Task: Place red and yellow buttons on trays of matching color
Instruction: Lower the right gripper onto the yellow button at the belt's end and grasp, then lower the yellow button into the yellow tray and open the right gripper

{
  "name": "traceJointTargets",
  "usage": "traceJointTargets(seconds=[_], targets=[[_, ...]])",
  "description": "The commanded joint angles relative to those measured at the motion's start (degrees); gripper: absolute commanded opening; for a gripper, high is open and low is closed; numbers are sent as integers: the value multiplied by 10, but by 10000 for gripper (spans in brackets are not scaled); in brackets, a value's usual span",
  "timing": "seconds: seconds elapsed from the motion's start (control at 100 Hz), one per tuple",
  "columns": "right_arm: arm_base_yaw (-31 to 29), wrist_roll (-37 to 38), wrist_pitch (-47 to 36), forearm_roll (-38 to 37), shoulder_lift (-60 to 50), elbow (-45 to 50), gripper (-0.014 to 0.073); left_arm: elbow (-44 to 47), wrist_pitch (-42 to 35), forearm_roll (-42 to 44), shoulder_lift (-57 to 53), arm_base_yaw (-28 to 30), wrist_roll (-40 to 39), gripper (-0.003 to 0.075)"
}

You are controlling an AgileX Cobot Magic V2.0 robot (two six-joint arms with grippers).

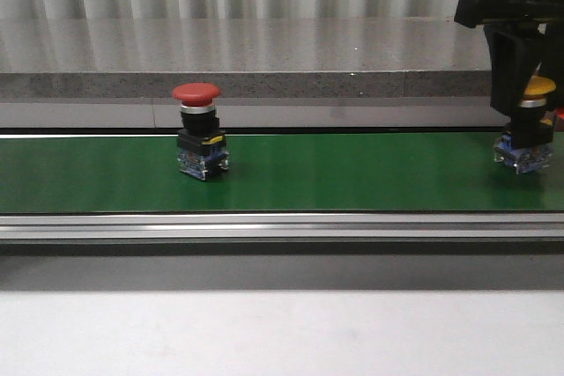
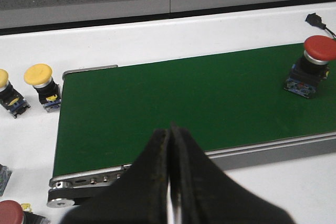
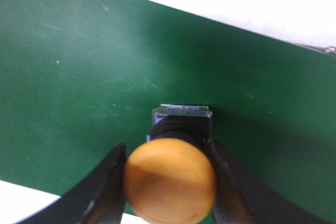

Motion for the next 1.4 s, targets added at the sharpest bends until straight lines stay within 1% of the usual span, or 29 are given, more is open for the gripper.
traceJointTargets(seconds=[0.0,0.09,0.23,0.4,0.49,0.67,0.99,1.12,1.26,1.39], targets=[[-4,0,-14,-3,-32,-19,173,-16,-40,-9,0,-4,1,-20],[-12,25,-13,-3,-47,-19,173,-16,-40,-9,0,-4,1,-20],[-49,76,8,-3,-81,-18,173,-16,-40,-9,0,-4,1,-20],[-110,79,54,-3,-117,-16,173,-16,-40,-9,0,-4,1,-20],[-147,92,73,-3,-134,-16,173,-16,-40,-9,0,-4,1,-20],[-213,95,82,-3,-168,-5,173,-16,-40,-9,0,-4,1,-20],[-346,94,65,-5,-196,82,173,-16,-40,-9,0,-4,1,-20],[-392,94,37,-5,-196,119,173,-16,-40,-9,0,-4,1,-20],[-428,94,8,-5,-196,153,173,-16,-40,-9,0,-4,1,-20],[-437,94,-40,-5,-195,181,173,-16,-40,-9,0,-4,1,-20]])
